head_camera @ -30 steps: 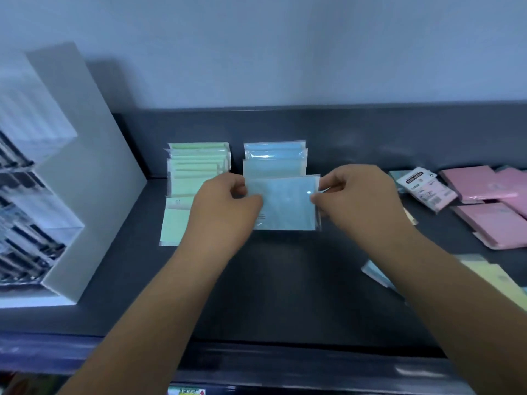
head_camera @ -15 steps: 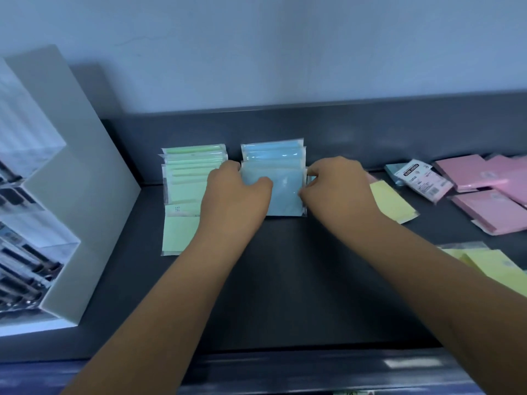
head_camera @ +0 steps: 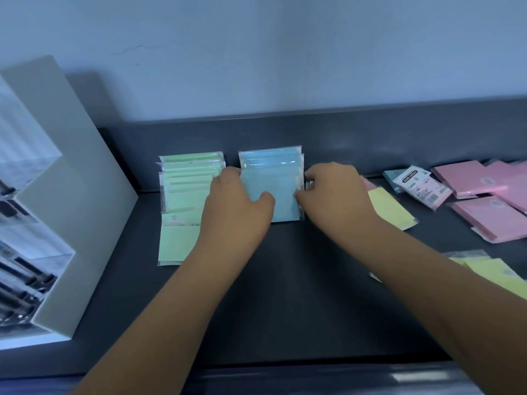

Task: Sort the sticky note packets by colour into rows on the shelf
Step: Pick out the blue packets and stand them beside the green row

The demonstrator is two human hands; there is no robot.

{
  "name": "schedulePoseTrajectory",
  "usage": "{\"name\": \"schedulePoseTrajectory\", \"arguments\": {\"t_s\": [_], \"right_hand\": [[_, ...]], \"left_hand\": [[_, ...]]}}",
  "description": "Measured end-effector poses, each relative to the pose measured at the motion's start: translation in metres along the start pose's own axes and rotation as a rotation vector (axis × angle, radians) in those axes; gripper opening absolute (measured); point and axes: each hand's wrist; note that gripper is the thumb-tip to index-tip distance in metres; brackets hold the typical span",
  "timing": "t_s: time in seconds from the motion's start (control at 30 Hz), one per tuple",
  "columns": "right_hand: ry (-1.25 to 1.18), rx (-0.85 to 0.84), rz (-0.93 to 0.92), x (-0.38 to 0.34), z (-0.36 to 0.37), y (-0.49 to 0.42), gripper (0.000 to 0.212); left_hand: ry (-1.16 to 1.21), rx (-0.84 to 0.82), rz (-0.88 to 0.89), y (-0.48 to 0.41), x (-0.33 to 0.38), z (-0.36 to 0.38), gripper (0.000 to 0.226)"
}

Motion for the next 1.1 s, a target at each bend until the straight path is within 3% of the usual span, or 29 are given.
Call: {"name": "schedulePoseTrajectory", "arguments": {"t_s": [0.17, 0.47, 0.9, 1.1], "right_hand": [[0.038, 0.029, -0.034, -0.008, -0.019, 0.013, 0.030], [0.053, 0.079, -0.092, 0.012, -0.065, 0.058, 0.068], [-0.263, 0.233, -0.031, 0.109, -0.124, 0.119, 0.066], [-0.323, 0.169, -0.036, 0.172, -0.156, 0.136, 0.062]], "left_hand": [[-0.317, 0.120, 0.286, 0.009, 0.002, 0.002, 0.049], [-0.452, 0.196, 0.348, 0.031, 0.014, -0.008, 0.068], [-0.379, 0.132, 0.406, 0.087, 0.053, 0.049, 0.067], [-0.335, 0.100, 0.360, 0.119, 0.081, 0.104, 0.060]]}}
Point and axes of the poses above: each hand's wrist, its own y-axis away from the middle knuckle, its own z-axis out of the palm, x = y × z, and after that the axes turned 8 degrees about -z, right-handed
